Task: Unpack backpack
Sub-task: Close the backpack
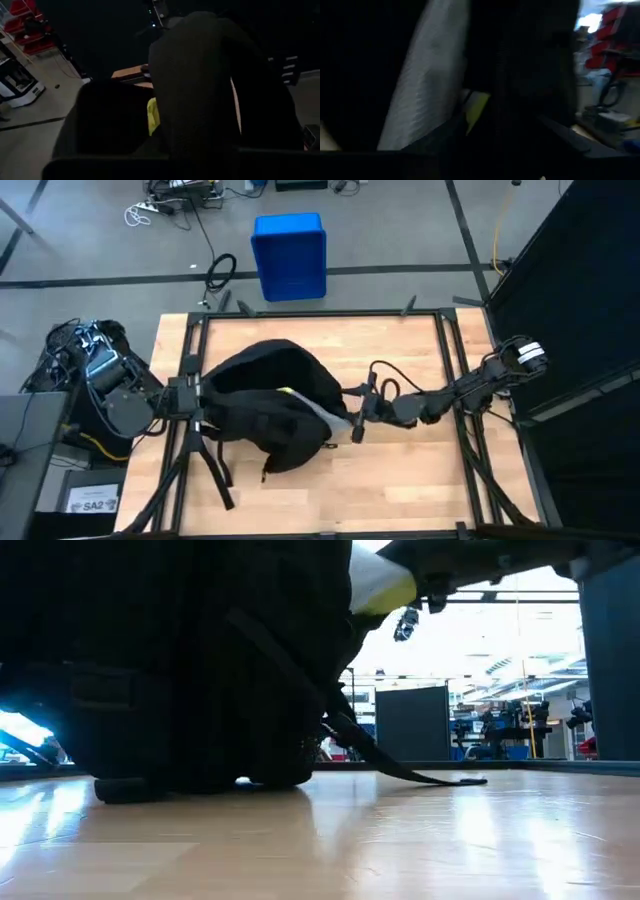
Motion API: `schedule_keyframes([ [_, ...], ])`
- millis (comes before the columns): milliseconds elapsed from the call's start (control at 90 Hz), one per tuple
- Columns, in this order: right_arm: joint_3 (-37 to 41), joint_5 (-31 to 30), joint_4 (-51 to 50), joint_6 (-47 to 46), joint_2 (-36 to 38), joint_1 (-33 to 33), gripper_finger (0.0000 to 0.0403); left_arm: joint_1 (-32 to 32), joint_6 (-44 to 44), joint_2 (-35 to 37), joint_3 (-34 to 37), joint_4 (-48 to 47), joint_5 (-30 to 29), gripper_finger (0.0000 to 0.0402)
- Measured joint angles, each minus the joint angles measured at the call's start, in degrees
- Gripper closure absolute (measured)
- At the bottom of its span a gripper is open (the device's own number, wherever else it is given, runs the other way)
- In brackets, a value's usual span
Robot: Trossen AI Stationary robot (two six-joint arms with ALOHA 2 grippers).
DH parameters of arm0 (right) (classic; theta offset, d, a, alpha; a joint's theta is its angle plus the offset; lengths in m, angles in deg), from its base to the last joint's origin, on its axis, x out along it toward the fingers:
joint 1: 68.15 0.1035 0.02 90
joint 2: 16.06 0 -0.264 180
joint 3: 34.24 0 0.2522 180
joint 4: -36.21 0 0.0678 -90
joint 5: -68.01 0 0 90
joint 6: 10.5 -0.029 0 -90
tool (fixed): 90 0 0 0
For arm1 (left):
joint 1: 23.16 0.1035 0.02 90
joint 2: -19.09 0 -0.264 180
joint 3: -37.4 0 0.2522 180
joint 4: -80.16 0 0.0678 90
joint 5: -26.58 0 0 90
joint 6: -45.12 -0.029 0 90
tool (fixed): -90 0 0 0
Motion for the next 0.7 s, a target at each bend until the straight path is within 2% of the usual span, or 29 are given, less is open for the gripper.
schedule_keyframes([
  [100,-2.0,-1.1,-2.1,4.4,0.0,-1.1,0.0268,0.0,0.0,-0.3,0.0,0.0,0.3,0.0401],
  [211,-4.9,-2.5,-8.0,6.5,0.0,-2.1,0.0366,0.0,0.7,-0.4,0.0,0.0,1.2,0.0401],
  [256,-6.3,-3.5,-10.3,8.0,0.0,-2.3,0.0387,0.0,0.9,-0.6,0.0,-0.1,1.2,0.0401],
  [344,-9.6,-7.3,-13.9,10.3,0.0,-2.5,0.0397,0.0,1.0,-0.7,0.0,-0.1,1.3,0.0401],
  [478,-15.2,-12.7,-14.7,19.2,0.1,-1.6,0.0402,0.0,1.2,-0.7,0.1,-0.7,1.4,0.0401],
  [700,-28.6,-17.6,-21.1,31.5,0.5,2.9,0.0403,0.0,1.2,-0.7,0.1,-0.7,1.4,0.0401],
])
